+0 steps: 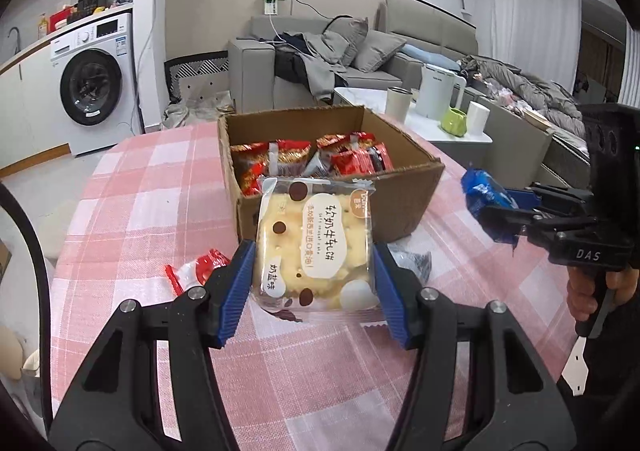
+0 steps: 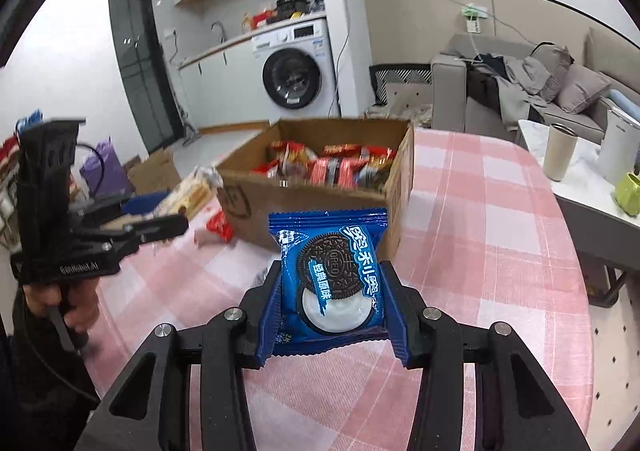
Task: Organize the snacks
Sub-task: 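Lift the cream bun and blue cookie pack and carry them over the box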
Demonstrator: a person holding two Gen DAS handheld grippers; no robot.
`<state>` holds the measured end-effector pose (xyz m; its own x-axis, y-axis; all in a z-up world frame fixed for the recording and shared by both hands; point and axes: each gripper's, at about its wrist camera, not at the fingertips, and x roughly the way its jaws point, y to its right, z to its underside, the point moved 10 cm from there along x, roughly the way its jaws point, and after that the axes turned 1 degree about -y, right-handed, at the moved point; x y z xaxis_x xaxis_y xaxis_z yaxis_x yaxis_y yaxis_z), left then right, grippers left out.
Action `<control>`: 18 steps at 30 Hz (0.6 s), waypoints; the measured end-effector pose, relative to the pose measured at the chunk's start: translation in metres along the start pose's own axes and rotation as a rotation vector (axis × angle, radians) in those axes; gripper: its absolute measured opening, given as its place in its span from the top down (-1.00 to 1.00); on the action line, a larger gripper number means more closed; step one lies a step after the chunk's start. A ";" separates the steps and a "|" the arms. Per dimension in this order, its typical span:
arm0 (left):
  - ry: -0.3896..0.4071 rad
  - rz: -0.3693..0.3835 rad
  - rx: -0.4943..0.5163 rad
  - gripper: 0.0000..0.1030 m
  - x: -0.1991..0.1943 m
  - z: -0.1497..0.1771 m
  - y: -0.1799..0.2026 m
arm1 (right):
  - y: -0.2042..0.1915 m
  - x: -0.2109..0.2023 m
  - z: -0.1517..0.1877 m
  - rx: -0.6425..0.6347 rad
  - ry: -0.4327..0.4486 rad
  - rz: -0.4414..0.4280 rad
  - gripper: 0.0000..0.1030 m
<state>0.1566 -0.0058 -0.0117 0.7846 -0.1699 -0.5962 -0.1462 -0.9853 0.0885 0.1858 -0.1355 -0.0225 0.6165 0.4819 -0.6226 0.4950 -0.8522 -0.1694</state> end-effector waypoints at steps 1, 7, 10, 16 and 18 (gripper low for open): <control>0.004 -0.002 0.000 -0.07 -0.001 -0.002 0.000 | 0.000 -0.001 -0.003 0.005 0.009 0.004 0.11; 0.032 -0.013 -0.012 -0.07 -0.002 -0.024 -0.006 | 0.003 -0.003 -0.020 0.043 0.040 0.015 0.11; 0.045 -0.022 -0.013 -0.07 0.002 -0.038 -0.008 | 0.003 -0.002 -0.031 0.051 0.057 0.021 0.11; 0.063 -0.034 -0.030 -0.07 0.011 -0.058 -0.011 | 0.000 0.001 -0.050 0.065 0.083 0.024 0.11; 0.065 -0.038 -0.037 -0.07 0.015 -0.064 -0.013 | 0.001 0.002 -0.056 0.073 0.089 0.024 0.11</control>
<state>0.2086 0.0037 0.0293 0.8271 -0.1316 -0.5464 -0.0938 -0.9909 0.0967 0.2218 -0.1239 0.0182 0.6811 0.4750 -0.5573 0.4357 -0.8746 -0.2130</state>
